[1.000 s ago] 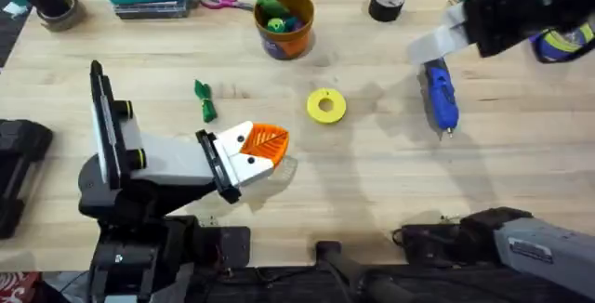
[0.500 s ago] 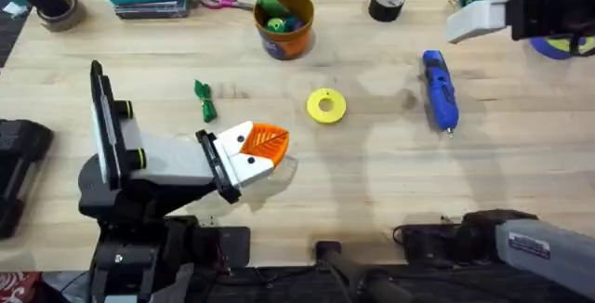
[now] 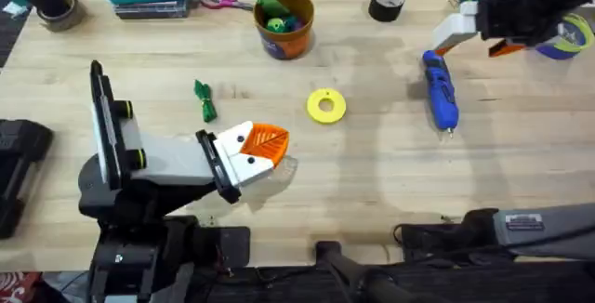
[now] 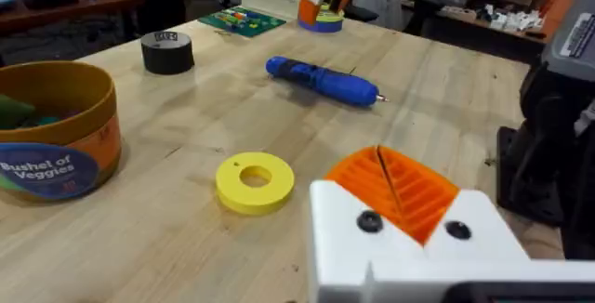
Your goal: Pick up the gripper from the table and insert it into the empty holder that is missing its gripper. Then pick up a screw, insert it into the mounting hole, and use the screwdriver to tighten it. Finally, clean up the table by picking up the vegetable and placing it into the bucket.
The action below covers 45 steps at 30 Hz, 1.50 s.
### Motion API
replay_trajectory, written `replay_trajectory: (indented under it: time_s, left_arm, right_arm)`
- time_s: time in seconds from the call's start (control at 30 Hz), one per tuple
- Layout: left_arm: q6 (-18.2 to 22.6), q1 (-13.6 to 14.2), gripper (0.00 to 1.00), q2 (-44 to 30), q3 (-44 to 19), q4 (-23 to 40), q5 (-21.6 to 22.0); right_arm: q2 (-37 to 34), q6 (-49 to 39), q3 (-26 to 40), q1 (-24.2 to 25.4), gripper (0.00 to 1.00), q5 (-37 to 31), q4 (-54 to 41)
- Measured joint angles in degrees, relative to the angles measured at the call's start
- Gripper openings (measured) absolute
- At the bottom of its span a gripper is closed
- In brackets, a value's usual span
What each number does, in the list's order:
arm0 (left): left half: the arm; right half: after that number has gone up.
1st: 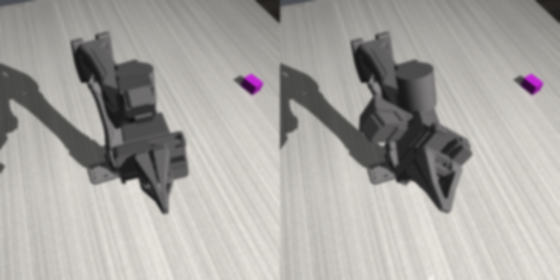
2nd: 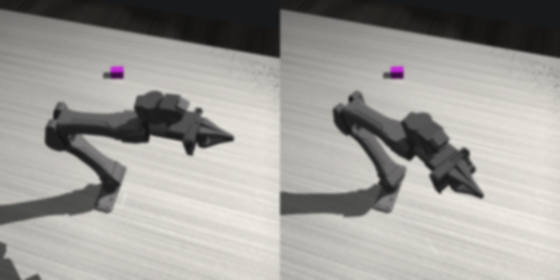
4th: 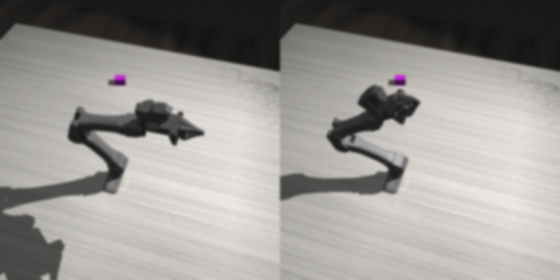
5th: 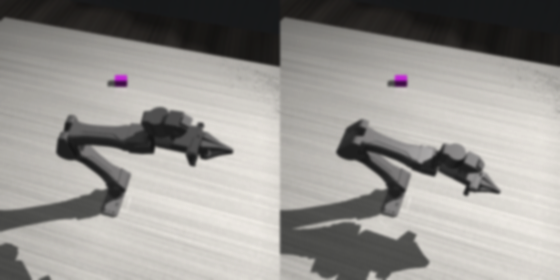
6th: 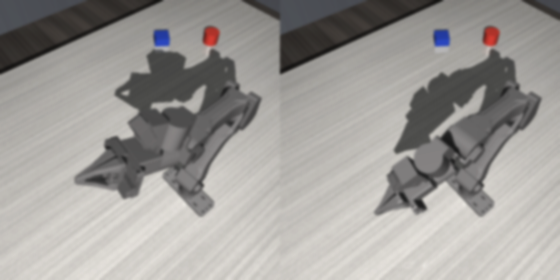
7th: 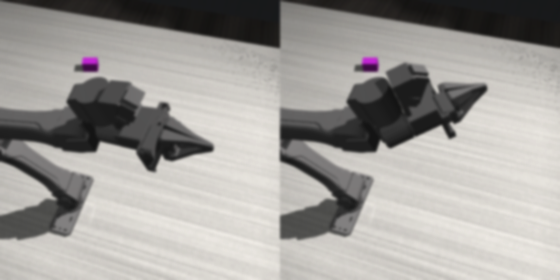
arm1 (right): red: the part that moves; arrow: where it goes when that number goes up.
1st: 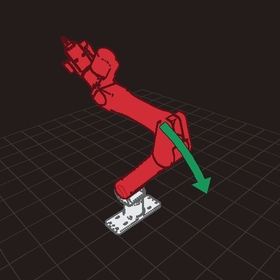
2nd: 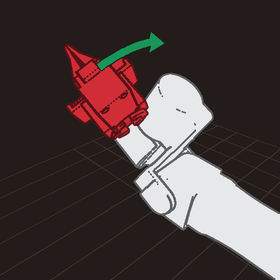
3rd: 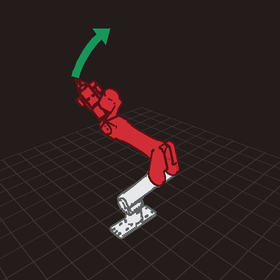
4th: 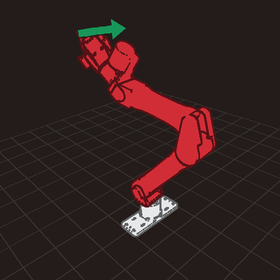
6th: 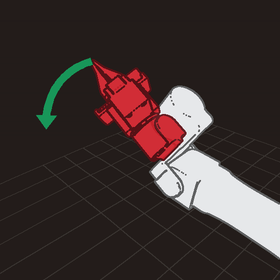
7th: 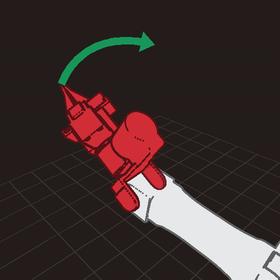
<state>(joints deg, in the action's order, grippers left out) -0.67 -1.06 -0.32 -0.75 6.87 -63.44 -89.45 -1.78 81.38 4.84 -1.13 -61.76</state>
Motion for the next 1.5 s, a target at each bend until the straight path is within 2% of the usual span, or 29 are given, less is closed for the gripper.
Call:
replay_trajectory:
  time_s: [0.2,0.23,0.47,0.7,0.8,1.07,1.1,1.17,1.33,1.4,1.5]
  left_arm:
    - [0.0,0.0,0.007,0.0,0.0,0.0,0.0]
    - [0.0,0.0,0.007,0.02,0.0,0.0,0.0]
    - [0.0,0.0,0.007,0.0,0.0,0.0,0.0]
    - [0.0,0.0,0.007,0.0,0.0,0.0,0.0]
    - [0.0,0.0,0.007,0.0,0.0,0.0,0.0]
    - [0.0,0.0,0.007,0.0,0.0,0.0,0.0]
    - [0.0,0.0,0.007,0.0,0.0,0.0,0.0]
    - [0.0,0.0,0.007,0.0,0.0,0.0,0.0]
    - [0.0,0.0,0.007,0.0,0.0,0.0,0.02]
    - [0.0,0.0,0.007,0.0,0.0,0.0,0.0]
    - [0.0,0.0,0.007,0.0,0.0,0.0,0.0]
  right_arm:
    - [-5.6,-1.69,0.0,0.0,0.997,0.17,2.97]
    - [-8.21,-2.93,0.0,0.32,0.997,0.41,3.08]
    - [-12.29,-5.51,-1.19,2.58,0.998,0.59,6.86]
    - [-17.09,-7.84,-1.49,2.82,0.997,0.59,8.51]
    - [-21.14,-7.89,-1.62,2.82,0.998,0.59,10.08]
    - [-22.05,-7.69,-1.64,2.78,0.992,0.32,10.27]
    - [-22.07,-7.69,-1.64,2.78,0.969,0.23,10.3]
    - [-22.16,-7.87,-1.64,2.78,0.802,-0.3,10.42]
    - [-22.53,-7.66,-1.64,2.99,0.06,-0.94,10.95]
    - [-22.71,-7.64,-1.62,2.95,0.019,-0.93,10.97]
    - [-22.71,-7.63,-1.62,2.95,0.024,-0.94,10.95]
